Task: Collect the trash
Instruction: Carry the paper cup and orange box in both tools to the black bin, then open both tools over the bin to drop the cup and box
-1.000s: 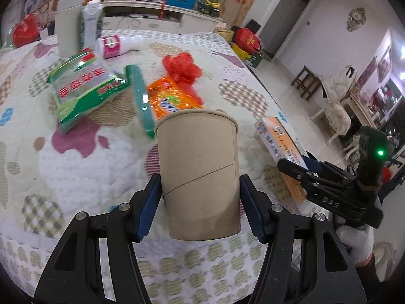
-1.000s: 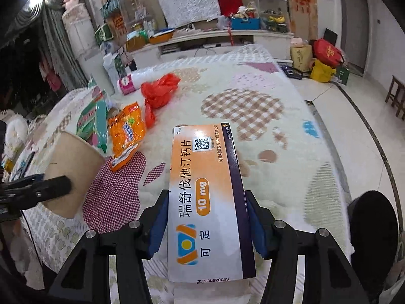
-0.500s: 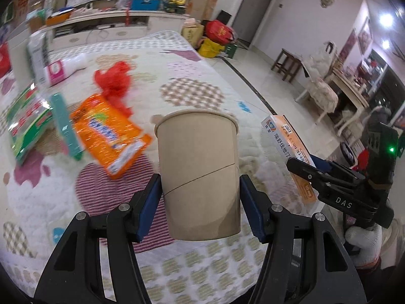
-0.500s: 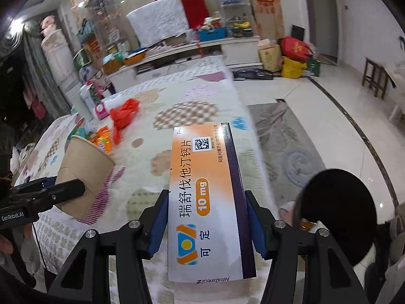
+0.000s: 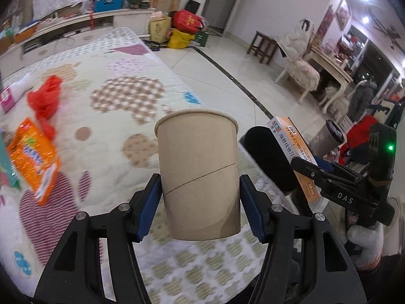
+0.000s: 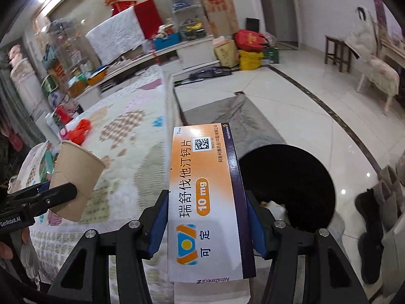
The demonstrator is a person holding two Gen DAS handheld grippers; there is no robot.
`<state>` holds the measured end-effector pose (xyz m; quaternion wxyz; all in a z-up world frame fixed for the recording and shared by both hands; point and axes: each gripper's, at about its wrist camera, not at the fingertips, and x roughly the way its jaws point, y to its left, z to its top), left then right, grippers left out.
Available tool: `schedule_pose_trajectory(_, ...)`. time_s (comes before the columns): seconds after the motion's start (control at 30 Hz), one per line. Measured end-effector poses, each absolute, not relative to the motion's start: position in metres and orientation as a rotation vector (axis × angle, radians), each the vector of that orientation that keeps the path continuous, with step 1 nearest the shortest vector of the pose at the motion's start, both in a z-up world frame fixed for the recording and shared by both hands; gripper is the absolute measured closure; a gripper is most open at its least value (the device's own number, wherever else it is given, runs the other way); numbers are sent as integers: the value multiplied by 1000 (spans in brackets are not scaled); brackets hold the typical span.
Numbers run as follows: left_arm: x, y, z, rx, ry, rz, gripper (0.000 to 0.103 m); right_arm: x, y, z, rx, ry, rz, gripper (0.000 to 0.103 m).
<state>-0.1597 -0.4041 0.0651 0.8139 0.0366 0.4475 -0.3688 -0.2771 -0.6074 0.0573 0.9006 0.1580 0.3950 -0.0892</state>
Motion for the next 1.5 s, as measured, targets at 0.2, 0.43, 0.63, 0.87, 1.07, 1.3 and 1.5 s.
schedule_pose_trajectory(0.2, -164, -444, 66, 75, 969, -882, 43, -294, -635, 53, 363, 815, -248, 48)
schedule_pose_trajectory(0.43, -163, -494, 59, 63, 1022, -970, 43, -309, -667, 47, 396, 822, -315, 48)
schedule_pose_trajectory(0.63, -164, -538, 51, 74, 1050, -1032, 42, -310, -691, 42, 416, 830, -358, 48)
schedule_pose_trajectory(0.87, -157, -577, 44, 22, 1052, -1082, 34, -294, -713, 39, 456, 825, -418, 36)
schedule_pose_trajectory(1.07, -161, -572, 40, 59, 1055, -1074, 34, -306, -715, 30, 483, 837, -423, 33)
schedule_pose_trajectory(1.3, -164, -536, 49, 94, 1005, -978, 34, -312, -704, 21, 477, 865, -394, 33)
schedule_pose_trajectory(1.5, -160, -497, 56, 115, 959, -857, 34, -305, -688, 27, 466, 846, -361, 33)
